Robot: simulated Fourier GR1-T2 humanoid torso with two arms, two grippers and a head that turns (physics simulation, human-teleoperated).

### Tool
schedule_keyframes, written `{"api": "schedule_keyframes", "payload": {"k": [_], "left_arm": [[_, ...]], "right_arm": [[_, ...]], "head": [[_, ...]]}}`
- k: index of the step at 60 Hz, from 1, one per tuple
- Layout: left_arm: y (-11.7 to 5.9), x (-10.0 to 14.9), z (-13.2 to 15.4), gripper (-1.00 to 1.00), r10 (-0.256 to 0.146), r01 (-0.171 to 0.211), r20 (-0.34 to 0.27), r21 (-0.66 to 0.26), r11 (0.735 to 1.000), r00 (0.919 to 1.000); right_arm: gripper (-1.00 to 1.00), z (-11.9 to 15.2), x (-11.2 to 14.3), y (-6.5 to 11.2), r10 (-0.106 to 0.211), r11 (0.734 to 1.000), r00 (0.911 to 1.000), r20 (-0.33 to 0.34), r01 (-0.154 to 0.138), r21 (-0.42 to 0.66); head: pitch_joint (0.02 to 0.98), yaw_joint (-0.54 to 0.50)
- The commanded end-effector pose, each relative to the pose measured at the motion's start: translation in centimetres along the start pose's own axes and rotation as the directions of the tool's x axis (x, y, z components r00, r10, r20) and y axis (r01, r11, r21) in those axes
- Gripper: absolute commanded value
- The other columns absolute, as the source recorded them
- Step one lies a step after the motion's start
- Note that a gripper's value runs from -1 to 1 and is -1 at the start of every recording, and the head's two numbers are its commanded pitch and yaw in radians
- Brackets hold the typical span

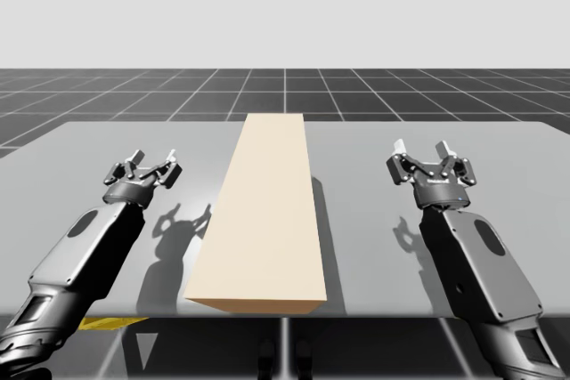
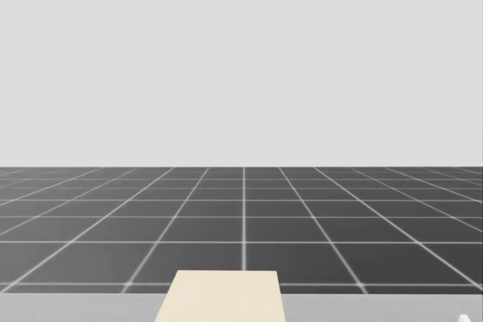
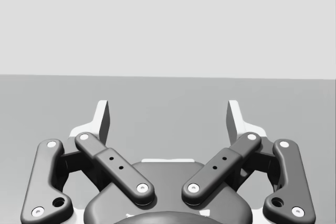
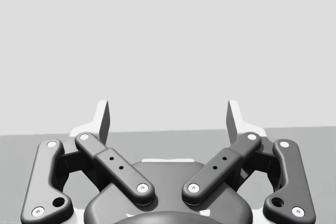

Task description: Retrieve the object from inside the box.

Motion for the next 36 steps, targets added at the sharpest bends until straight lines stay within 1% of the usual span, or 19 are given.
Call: {"api": "schedule_keyframes", "payload": {"k": [1,6,7,8,10,11,12,14,16,17,19,21,22,23,24,25,31,35,36], "left_arm": [[0.0,-0.1,-0.1,-1.00,0.002,-0.002,-0.004,-0.002,1.000,1.0000],[0.1,-0.3,-0.2,-1.00,0.000,0.000,-0.028,0.007,1.000,0.9996],[0.0,-0.4,-0.2,-1.00,-0.001,0.002,-0.039,0.006,1.000,0.9992],[0.0,-0.6,-0.3,-1.00,-0.003,0.002,-0.076,-0.013,1.000,0.9971],[0.0,-1.1,-0.4,-1.00,-0.011,0.006,-0.140,-0.038,0.999,0.9901],[0.0,-1.2,-0.5,-1.00,-0.013,0.007,-0.153,-0.037,0.999,0.9882],[-0.1,-1.6,-0.5,-1.00,-0.014,0.004,-0.186,-0.054,0.999,0.9825],[-0.3,-1.8,-0.5,-1.00,-0.020,0.003,-0.216,-0.079,0.997,0.9761],[-0.6,-2.1,-0.5,-1.00,-0.029,0.002,-0.245,-0.109,0.994,0.9691],[-0.6,-2.2,-0.5,-1.00,-0.034,0.004,-0.251,-0.118,0.993,0.9673],[-1.0,-2.4,-0.3,-1.00,-0.059,0.016,-0.273,-0.158,0.987,0.9603],[-1.2,-2.5,-0.3,-1.00,-0.070,0.024,-0.271,-0.169,0.985,0.9600],[-1.6,-2.7,-0.1,-1.00,-0.091,0.036,-0.274,-0.200,0.979,0.9575],[-1.7,-2.7,-0.1,-1.00,-0.099,0.040,-0.276,-0.214,0.976,0.9561],[-1.9,-2.8,0.0,-1.00,-0.117,0.052,-0.277,-0.234,0.971,0.9538],[-2.0,-2.8,0.1,-1.00,-0.119,0.051,-0.277,-0.240,0.969,0.9535],[-3.4,-3.1,0.9,-1.00,-0.177,0.080,-0.260,-0.344,0.936,0.9491],[-4.1,-3.1,1.4,-1.00,-0.205,0.097,-0.239,-0.397,0.913,0.9492],[-4.4,-3.1,1.6,-1.00,-0.219,0.105,-0.227,-0.428,0.898,0.9490]], "right_arm": [[-1.00,0.3,-0.1,0.1,0.003,1.000,0.9995,-0.031,-0.003,-0.013],[-1.00,0.1,-0.3,0.2,-0.017,0.999,0.9983,-0.056,0.019,0.033],[-1.00,0.1,-0.3,0.2,-0.010,0.999,0.9979,-0.064,0.012,0.035],[-1.00,0.1,-0.5,0.2,0.003,0.999,0.9968,-0.080,0.000,0.041],[-1.00,0.0,-0.9,0.3,0.011,0.998,0.9936,-0.112,-0.004,0.063],[-1.00,0.0,-1.1,0.3,0.012,0.998,0.9925,-0.122,-0.004,0.067],[-1.00,0.0,-1.4,0.3,0.011,0.997,0.9884,-0.151,0.002,0.083],[-1.00,0.0,-1.7,0.5,0.006,0.995,0.9844,-0.176,0.012,0.102],[-1.00,0.1,-2.3,0.8,0.045,0.990,0.9760,-0.213,-0.015,0.137],[-1.00,0.2,-2.4,0.9,0.051,0.989,0.9751,-0.216,-0.019,0.149],[-1.00,0.3,-2.9,1.2,0.038,0.988,0.9709,-0.236,-0.001,0.156],[-1.00,0.4,-3.1,1.5,0.046,0.988,0.9706,-0.236,-0.010,0.151],[-1.00,0.5,-3.4,1.6,0.071,0.981,0.9706,-0.230,-0.026,0.195],[-1.00,0.5,-3.5,1.7,0.075,0.979,0.9702,-0.230,-0.028,0.201],[-1.00,0.6,-3.7,1.9,0.069,0.974,0.9686,-0.239,-0.014,0.225],[-1.00,0.7,-3.8,2.1,0.070,0.971,0.9671,-0.244,-0.010,0.241],[-1.00,1.6,-4.6,3.4,0.122,0.928,0.9609,-0.248,-0.022,0.373],[-1.00,2.1,-4.8,4.3,0.151,0.902,0.9620,-0.228,-0.039,0.431],[-1.00,2.4,-4.8,4.7,0.159,0.885,0.9651,-0.208,-0.046,0.463]], "head": [[0.071,0.01],[0.071,0.01],[0.071,0.01],[0.070,0.01],[0.068,0.00],[0.068,0.00],[0.068,0.00],[0.069,0.00],[0.070,0.01],[0.070,0.01],[0.070,0.00],[0.070,0.00],[0.069,0.00],[0.069,0.00],[0.069,0.00],[0.069,0.00],[0.071,0.00],[0.071,0.00],[0.071,0.00]]}}
